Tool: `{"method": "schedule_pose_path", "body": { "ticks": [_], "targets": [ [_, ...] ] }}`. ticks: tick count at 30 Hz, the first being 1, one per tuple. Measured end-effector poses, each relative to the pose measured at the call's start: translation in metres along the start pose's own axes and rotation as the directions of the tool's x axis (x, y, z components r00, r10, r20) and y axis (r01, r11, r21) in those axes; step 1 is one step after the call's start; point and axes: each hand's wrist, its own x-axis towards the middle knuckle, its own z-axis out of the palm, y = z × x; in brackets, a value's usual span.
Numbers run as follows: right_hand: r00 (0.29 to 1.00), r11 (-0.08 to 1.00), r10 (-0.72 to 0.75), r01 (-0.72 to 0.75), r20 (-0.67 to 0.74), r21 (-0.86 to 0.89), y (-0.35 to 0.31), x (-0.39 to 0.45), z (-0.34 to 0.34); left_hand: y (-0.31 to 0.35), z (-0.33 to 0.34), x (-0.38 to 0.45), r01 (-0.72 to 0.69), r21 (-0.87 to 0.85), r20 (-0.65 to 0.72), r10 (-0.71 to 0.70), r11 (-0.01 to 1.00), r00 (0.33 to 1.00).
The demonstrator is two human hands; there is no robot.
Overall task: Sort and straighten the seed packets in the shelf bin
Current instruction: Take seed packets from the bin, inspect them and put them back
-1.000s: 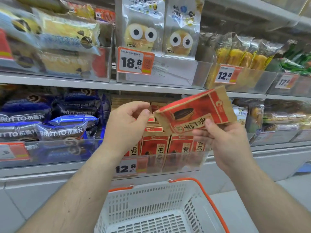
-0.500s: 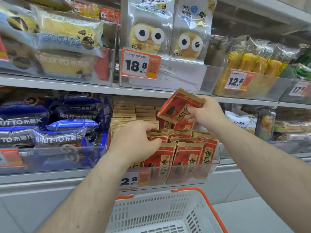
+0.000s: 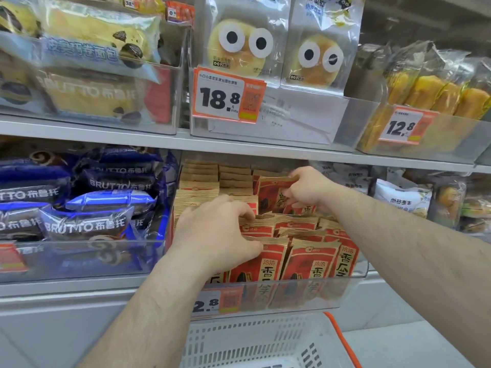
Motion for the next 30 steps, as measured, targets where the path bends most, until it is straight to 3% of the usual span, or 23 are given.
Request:
{"method": "schedule_pose_path", "body": {
  "ticks": [4, 7, 10, 14, 21, 24, 30],
  "targets": [
    [0.974, 0.953, -0.152, 0.1, -0.166, -0.286, -0.001, 0.004, -0.005, 0.0, 0.001, 0.004, 0.024, -0.02, -0.019, -0.024, 1.0, 1.0],
    [0.957, 0.891, -0.254, 0.174, -0.143, -0.42, 0.004, 0.003, -0.003, 0.001, 0.002, 0.005, 0.032, -0.026, -0.032, -0.033, 0.999, 0.999],
    [0.983, 0.85, -0.165, 0.098, -0.084, -0.517, 0.004, 0.012, 0.0, 0.002, 0.003, 0.006, 0.039, -0.031, -0.035, -0.04, 0.999, 0.999],
    [0.999, 0.703, -0.035, 0.044, 0.027, -0.71, -0.003, 0.021, 0.005, 0.002, 0.003, 0.007, 0.056, -0.041, -0.037, -0.057, 0.998, 0.998],
    [0.975, 0.598, -0.173, 0.216, 0.139, -0.772, -0.01, 0.029, 0.004, 0.002, 0.004, 0.008, 0.057, -0.039, -0.049, -0.059, 0.998, 0.997],
    [0.981, 0.519, -0.141, 0.189, 0.135, -0.834, -0.009, 0.04, 0.01, 0.002, 0.004, 0.007, 0.056, -0.045, -0.048, -0.058, 0.997, 0.997],
    [0.994, 0.479, -0.094, 0.087, 0.048, -0.874, -0.016, 0.043, 0.018, 0.002, 0.004, 0.006, 0.052, -0.046, -0.047, -0.054, 0.998, 0.997]
  ]
}}
